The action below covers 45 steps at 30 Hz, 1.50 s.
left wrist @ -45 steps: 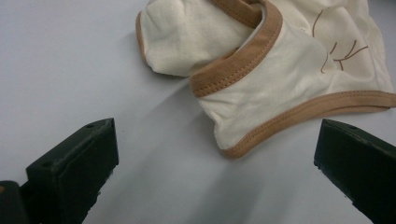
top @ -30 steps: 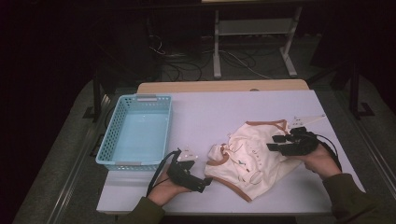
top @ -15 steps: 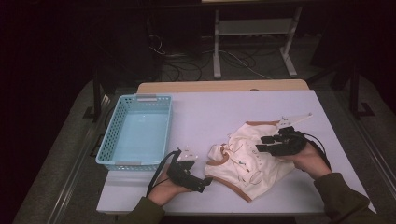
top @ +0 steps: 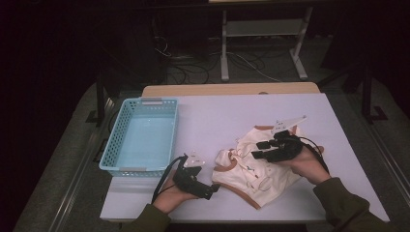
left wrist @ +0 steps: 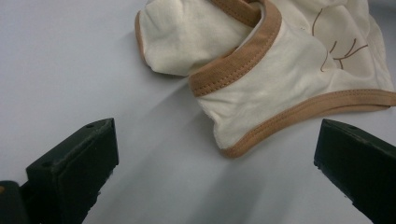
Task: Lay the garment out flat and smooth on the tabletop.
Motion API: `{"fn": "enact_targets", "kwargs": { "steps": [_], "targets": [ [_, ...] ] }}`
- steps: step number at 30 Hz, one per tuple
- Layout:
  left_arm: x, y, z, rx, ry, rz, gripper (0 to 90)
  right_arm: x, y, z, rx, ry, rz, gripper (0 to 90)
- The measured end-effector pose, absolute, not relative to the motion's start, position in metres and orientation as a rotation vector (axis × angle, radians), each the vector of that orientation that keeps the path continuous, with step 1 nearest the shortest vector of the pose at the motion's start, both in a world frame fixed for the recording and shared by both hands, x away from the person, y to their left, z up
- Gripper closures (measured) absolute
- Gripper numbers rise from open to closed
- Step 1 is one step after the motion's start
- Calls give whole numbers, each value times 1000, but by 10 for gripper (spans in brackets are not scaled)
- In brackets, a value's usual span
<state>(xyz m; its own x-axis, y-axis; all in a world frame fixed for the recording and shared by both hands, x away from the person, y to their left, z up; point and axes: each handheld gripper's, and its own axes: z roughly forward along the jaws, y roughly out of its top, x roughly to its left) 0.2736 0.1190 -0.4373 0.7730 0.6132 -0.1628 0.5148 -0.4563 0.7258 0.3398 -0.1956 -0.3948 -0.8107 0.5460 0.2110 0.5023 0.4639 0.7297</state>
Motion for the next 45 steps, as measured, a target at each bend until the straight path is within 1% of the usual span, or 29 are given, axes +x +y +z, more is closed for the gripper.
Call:
{"fn": "enact_targets", "kwargs": {
  "steps": [11,24,27,31,35,38,45],
  "targets": [
    [273,119,-437,2143,840,152,0,345,-162,-395,886,2696,1310,503],
    [273,119,-437,2144,834,155,0,356,-129,-403,854,2735,1321,473],
    [273,119,-437,2145,832,153,0,358,-122,-406,855,2753,1303,460],
    [272,119,-437,2141,836,148,0,360,-115,-412,877,2763,1282,421],
    [272,119,-437,2144,832,147,0,361,-111,-417,863,2791,1236,415],
    [273,119,-437,2146,830,147,0,361,-108,-420,846,2808,1218,433],
    [272,119,-437,2150,826,146,0,359,-103,-423,842,2828,1211,542]
  ]
}}
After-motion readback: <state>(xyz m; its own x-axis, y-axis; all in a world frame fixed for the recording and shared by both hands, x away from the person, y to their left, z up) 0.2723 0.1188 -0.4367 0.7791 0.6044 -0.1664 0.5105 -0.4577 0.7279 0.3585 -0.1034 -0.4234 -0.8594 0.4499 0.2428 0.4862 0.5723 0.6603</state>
